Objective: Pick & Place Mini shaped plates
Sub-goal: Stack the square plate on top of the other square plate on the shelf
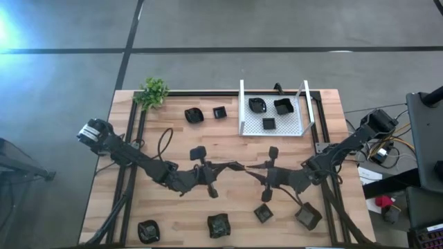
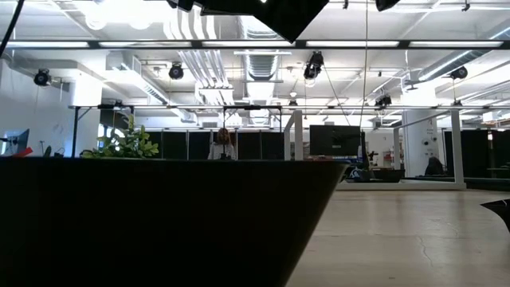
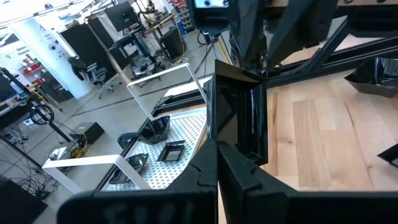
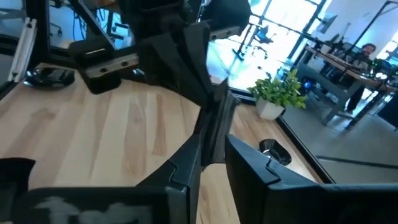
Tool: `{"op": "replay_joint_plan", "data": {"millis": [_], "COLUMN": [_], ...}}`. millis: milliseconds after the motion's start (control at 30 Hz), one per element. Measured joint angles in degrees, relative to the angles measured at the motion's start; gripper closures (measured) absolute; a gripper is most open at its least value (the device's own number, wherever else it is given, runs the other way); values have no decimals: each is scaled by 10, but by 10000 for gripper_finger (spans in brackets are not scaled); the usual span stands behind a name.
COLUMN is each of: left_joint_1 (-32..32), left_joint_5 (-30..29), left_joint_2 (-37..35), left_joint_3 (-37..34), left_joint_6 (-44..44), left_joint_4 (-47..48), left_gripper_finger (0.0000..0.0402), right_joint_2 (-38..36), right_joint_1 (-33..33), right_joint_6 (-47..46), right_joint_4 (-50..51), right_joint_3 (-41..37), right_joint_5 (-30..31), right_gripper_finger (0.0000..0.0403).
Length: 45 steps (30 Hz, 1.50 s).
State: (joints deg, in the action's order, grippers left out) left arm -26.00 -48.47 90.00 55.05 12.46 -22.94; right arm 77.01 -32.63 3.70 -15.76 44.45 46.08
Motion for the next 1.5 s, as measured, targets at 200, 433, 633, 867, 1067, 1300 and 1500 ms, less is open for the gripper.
{"op": "replay_joint_plan", "data": {"millis": [200,433,633,867,1067,1300,1500], "left_joint_1": [0,0,0,0,0,1,1], "left_joint_5": [0,0,0,-5,-7,-25,-25], "left_joint_2": [0,1,1,1,1,1,1], "left_joint_3": [0,-1,-2,-11,-11,-11,-11], "left_joint_6": [6,8,11,26,28,29,29], "left_joint_4": [0,2,5,11,11,9,5], "left_gripper_finger": [401,401,401,401,401,401,401], "right_joint_2": [0,0,0,-4,-4,-3,-3], "right_joint_1": [17,32,39,38,38,38,40], "right_joint_6": [-9,-18,-17,-11,-14,-21,-32], "right_joint_4": [1,2,2,3,4,5,5], "right_joint_3": [0,0,0,0,0,0,0], "right_joint_5": [-11,-61,-61,-61,-63,-89,-89], "right_gripper_finger": [333,335,334,339,337,339,333]}}
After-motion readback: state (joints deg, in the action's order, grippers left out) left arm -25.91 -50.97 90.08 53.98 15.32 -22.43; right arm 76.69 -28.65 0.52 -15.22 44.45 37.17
